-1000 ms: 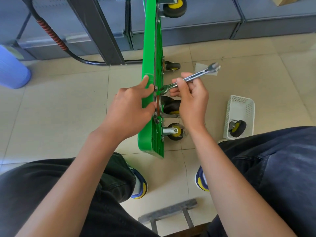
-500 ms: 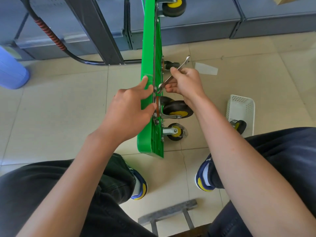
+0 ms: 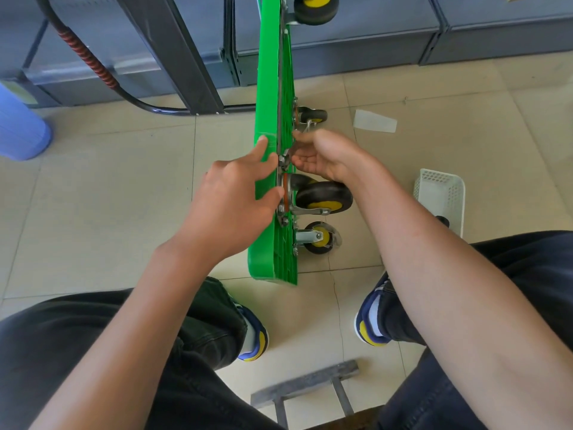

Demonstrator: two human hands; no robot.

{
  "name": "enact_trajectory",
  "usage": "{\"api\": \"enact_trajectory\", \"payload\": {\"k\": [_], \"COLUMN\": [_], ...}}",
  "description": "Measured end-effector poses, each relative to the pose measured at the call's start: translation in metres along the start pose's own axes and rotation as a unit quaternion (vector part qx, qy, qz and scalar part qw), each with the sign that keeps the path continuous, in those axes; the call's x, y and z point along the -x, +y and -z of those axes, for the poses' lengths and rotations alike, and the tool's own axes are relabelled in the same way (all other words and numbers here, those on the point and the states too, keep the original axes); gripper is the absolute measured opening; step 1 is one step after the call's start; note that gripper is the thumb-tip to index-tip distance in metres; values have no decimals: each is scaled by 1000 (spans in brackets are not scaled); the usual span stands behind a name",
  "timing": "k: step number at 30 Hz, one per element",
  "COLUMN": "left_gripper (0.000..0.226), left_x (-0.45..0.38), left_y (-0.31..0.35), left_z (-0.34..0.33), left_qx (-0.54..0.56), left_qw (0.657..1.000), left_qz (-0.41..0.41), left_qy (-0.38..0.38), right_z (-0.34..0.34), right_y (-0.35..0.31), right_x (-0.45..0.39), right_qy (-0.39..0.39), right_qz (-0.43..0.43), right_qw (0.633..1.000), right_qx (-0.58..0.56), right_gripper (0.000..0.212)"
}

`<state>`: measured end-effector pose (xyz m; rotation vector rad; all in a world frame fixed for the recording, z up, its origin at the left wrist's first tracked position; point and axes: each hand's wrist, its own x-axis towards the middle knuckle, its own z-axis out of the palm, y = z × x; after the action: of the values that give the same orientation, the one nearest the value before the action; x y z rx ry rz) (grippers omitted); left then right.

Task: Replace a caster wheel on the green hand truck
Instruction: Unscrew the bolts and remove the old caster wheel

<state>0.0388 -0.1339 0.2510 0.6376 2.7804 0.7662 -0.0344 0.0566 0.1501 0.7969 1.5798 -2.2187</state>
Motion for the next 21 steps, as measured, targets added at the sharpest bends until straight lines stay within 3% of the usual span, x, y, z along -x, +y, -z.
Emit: {"api": "enact_trajectory", "payload": {"k": [13,21], "left_gripper": [49,50], "left_x": [-1,-2], "left_y": [-2,-2], "left_z": [0,0], "left_qx": [1,6], "left_qw": [1000,1000], "left_qz": [6,14], "left_qy": [2,3], "right_z": [-5,-11], "right_y": [0,1], "right_x": [0,0], "right_qy": [-51,-22], "right_qz": [-36,-19], "right_qw": [998,999], "right_qx": [5,15], "right_gripper": [14,19]}}
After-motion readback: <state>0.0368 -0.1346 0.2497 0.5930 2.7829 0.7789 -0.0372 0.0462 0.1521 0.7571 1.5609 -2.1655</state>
